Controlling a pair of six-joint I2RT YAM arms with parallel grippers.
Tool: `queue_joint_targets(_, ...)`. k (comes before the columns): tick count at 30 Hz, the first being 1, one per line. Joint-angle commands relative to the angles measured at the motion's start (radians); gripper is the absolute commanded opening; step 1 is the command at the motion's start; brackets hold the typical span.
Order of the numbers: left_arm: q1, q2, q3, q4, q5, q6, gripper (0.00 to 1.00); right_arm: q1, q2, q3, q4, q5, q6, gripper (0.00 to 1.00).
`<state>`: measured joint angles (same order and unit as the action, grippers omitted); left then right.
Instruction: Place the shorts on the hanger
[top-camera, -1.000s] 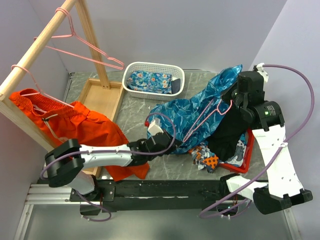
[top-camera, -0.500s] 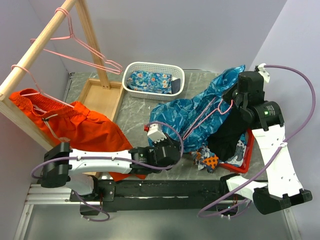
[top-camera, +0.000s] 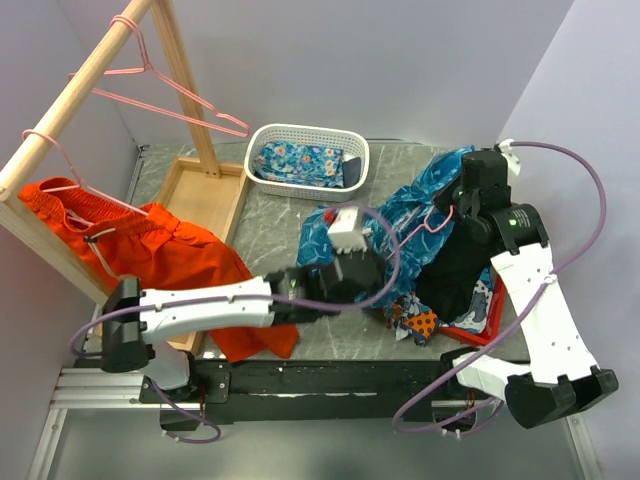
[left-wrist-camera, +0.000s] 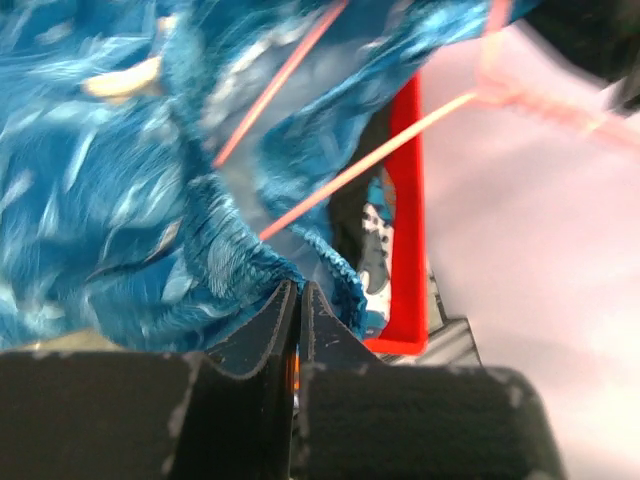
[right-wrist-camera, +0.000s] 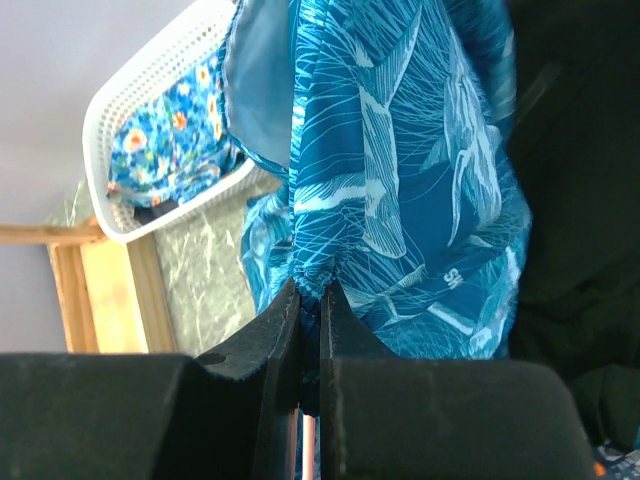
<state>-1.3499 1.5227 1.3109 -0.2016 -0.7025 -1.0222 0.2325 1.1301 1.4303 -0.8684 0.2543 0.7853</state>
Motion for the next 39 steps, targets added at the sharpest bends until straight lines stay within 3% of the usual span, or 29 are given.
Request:
queue_joint_targets(1,0.135,0.074,0.178,-0.062,0.299,0.151,0.06,-0.01,0.037,0.037,0.069,-0.071,0.06,0.0)
queue_joint_targets(4,0.196,0.128,0.275,-0.159,0.359,0.184,0.09,-0.024,0.126,0.109,0.019,-0.166,0.06,0.0)
queue_joint_targets(6,0.224,0.146,0.318,-0.189,0.38,0.226,0.18,-0.032,0.177,0.139,-0.001,-0.202,0.055,0.0)
queue_joint_targets(8,0.238,0.159,0.344,-0.241,0.393,0.249,0.18,-0.044,0.198,0.133,0.014,-0.278,0.051,0.0)
queue_joint_targets(9,0.247,0.162,0.346,-0.245,0.397,0.27,0.25,-0.048,0.212,0.122,0.034,-0.306,0.049,0.0)
queue_joint_targets(11,0.256,0.157,0.34,-0.248,0.409,0.281,0.28,-0.064,0.229,0.116,0.045,-0.36,0.043,0.0)
queue_joint_targets(12,0.264,0.146,0.321,-0.243,0.417,0.296,0.36,-0.067,0.247,0.111,0.054,-0.374,0.039,0.0)
queue_joint_targets(15,0.273,0.123,0.289,-0.228,0.426,0.315,0.46,-0.071,0.286,0.095,0.069,-0.459,0.008,0.0)
queue_joint_targets(24,0.276,0.085,0.251,-0.237,0.492,0.387,0.68,-0.078,0.349,0.044,0.106,-0.535,-0.05,0.0)
queue_joint_targets(36,0.209,-0.192,-0.039,-0.343,0.301,0.234,0.71,-0.081,0.395,0.081,0.095,-0.532,-0.061,0.0)
queue_joint_targets(39,0.158,-0.239,-0.093,-0.367,0.268,0.197,0.64,-0.079,0.407,0.093,0.085,-0.535,-0.058,0.0)
